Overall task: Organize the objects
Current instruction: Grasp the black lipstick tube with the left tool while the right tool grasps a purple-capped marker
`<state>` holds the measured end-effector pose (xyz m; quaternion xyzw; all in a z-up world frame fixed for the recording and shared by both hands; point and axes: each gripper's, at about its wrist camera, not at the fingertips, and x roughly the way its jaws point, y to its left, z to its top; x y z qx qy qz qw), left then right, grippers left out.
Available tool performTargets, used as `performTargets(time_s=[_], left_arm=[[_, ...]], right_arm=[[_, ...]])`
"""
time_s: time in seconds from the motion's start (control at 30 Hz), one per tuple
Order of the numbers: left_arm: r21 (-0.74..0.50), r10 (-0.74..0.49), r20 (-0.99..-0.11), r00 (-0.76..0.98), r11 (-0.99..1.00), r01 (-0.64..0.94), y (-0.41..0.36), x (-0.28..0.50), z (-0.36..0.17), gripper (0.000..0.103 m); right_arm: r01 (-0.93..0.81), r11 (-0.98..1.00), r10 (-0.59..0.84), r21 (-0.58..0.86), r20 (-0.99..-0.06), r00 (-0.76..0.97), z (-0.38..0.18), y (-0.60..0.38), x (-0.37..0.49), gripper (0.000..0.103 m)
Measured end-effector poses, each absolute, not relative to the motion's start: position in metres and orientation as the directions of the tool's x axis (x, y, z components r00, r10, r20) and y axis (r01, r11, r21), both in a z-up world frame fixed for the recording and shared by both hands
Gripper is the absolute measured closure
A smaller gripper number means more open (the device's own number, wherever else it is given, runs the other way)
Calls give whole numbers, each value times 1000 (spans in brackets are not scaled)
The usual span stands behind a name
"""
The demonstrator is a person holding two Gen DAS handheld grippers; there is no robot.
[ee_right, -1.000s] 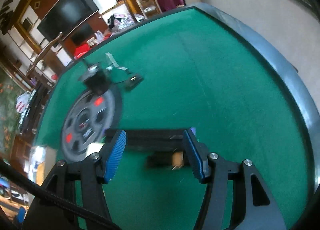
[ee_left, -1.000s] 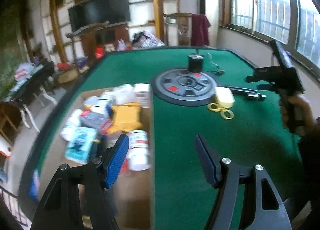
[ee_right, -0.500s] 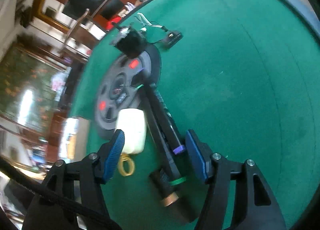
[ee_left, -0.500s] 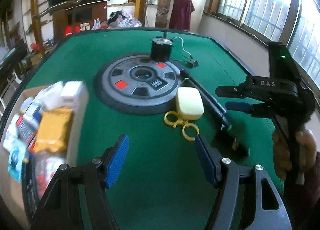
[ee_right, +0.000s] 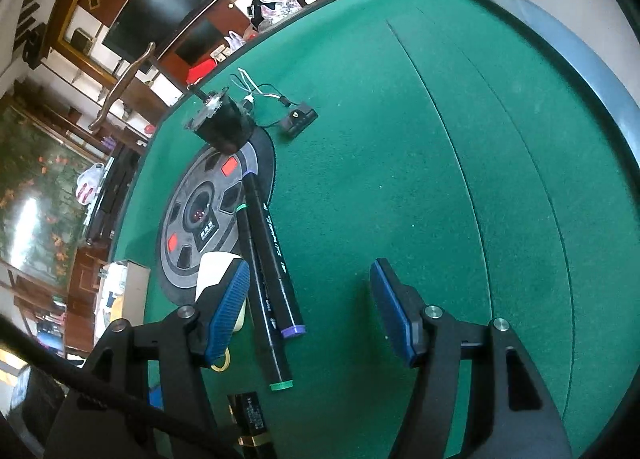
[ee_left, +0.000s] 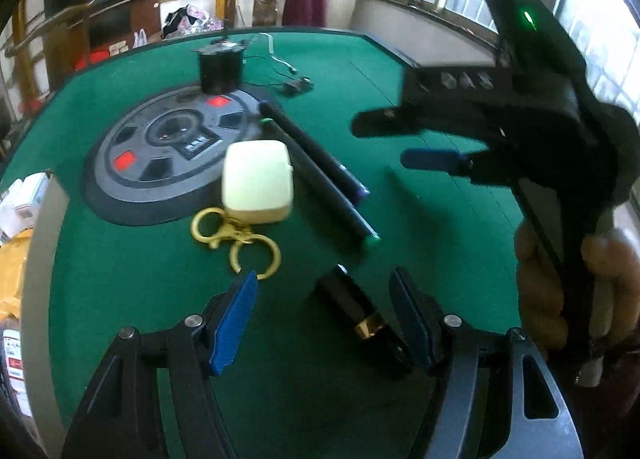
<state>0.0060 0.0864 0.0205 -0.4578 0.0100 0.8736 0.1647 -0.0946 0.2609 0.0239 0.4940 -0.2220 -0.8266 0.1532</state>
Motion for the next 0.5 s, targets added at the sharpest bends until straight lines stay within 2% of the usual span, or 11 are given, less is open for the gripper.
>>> performTargets(time_s=[0.13, 0.2, 0.23, 0.27, 0.5], left_arm=[[-86, 241, -815, -527, -950, -300, 97, 10, 10, 42], [-63, 240, -800, -550, -945, -321, 100, 16, 10, 59], [-63, 254, -795, -550, -938, -342, 101, 19, 11, 84], [-53, 248, -798, -550, -937, -345, 101, 20, 11, 89], [-78, 258, -793, -551, -942, -328, 65, 34, 15, 89]], right_arm=[[33, -862, -456, 505, -747, -484, 26, 262, -94, 41], [41, -874, -437, 484, -748, -499, 29, 261, -92, 41], [43, -880, -427, 473, -749, -506, 30, 259, -92, 41], [49, -886, -419, 461, -750, -512, 31, 257, -91, 41], [80, -943, -312, 323, -774, -551, 30, 241, -91, 41]])
